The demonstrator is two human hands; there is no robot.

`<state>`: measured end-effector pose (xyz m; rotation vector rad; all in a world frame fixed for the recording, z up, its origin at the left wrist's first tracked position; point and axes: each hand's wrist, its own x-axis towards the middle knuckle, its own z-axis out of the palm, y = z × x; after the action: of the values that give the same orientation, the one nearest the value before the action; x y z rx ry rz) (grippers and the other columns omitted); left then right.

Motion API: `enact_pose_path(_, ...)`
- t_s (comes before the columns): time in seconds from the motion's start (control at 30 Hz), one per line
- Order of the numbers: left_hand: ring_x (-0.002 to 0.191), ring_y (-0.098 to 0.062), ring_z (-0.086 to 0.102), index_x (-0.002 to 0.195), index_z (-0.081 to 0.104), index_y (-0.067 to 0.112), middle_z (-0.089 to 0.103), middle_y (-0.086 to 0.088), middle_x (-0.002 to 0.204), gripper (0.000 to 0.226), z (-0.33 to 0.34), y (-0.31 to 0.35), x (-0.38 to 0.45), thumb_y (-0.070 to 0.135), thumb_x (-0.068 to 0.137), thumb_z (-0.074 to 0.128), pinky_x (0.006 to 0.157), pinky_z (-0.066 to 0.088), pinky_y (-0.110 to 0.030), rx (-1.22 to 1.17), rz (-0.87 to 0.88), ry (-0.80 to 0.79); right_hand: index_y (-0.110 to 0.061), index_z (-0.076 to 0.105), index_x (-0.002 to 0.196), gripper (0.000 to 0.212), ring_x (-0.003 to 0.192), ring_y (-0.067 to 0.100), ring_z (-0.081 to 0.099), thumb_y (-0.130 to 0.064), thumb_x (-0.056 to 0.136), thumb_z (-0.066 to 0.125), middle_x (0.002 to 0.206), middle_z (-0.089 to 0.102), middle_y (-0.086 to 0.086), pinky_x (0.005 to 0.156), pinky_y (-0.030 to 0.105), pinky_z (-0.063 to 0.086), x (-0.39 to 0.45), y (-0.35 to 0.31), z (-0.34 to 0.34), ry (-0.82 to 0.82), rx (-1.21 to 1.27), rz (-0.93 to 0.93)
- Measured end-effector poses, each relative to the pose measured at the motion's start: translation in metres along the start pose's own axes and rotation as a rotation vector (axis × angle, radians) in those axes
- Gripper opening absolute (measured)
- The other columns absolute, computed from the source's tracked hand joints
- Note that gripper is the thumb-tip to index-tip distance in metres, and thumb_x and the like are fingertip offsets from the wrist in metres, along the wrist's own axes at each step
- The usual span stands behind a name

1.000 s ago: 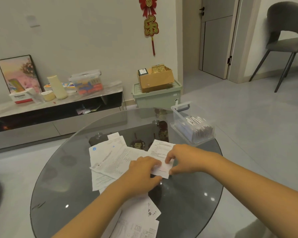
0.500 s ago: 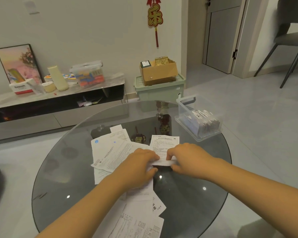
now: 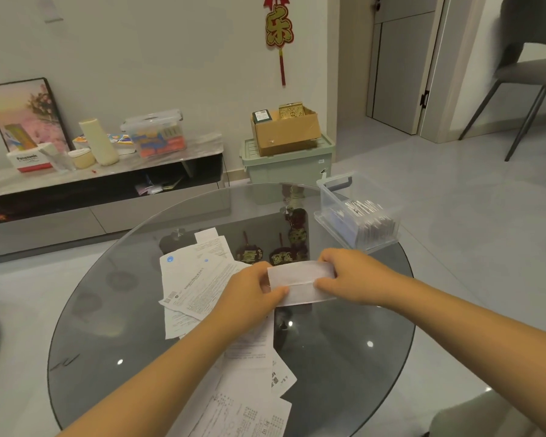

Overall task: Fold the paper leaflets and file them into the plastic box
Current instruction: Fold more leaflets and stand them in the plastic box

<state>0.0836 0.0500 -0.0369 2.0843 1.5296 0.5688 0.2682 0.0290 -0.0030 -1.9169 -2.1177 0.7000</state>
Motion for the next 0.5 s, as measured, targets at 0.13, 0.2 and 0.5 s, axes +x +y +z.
enact_pose_path(0.13, 0.075, -0.002, 0.053, 0.123, 0.045, 0.027, 0.056, 0.013, 0.085, 0.039, 0.004, 0.004, -0.001, 0.026, 0.088, 0.063, 0.065, 0.041, -0.012, 0.039, 0.014, 0.013, -0.021, 0.042, 0.124, 0.043, 0.091, 0.019, 0.056, -0.02, 0.084, 0.058, 0.104, 0.055, 0.0, 0.073, 0.031, 0.05, 0.001, 0.001, 0.008, 0.026, 0.021, 0.04)
enact_pose_path(0.2, 0.081, -0.003, 0.056, 0.138, 0.033, 0.03, 0.059, 0.01, 0.094, 0.058, 0.006, 0.006, -0.002, 0.024, 0.089, 0.063, 0.074, 0.044, -0.015, 0.071, 0.047, 0.006, -0.021, 0.035, 0.133, 0.054, 0.092, 0.02, 0.057, -0.018, 0.084, 0.058, 0.105, 0.057, 0.001, 0.076, 0.034, 0.052, 0.003, 0.001, 0.01, 0.063, 0.02, 0.041)
enact_pose_path(0.5, 0.121, -0.011, 0.043, 0.148, 0.015, 0.031, 0.027, 0.007, 0.145, 0.072, 0.017, 0.005, 0.002, 0.024, 0.092, 0.059, 0.095, 0.038, -0.02, 0.199, 0.133, 0.016, -0.027, 0.061, 0.117, 0.041, 0.077, 0.015, 0.055, -0.003, 0.086, 0.05, 0.082, 0.052, -0.009, 0.069, 0.025, 0.049, 0.005, 0.006, 0.004, 0.131, 0.137, 0.024)
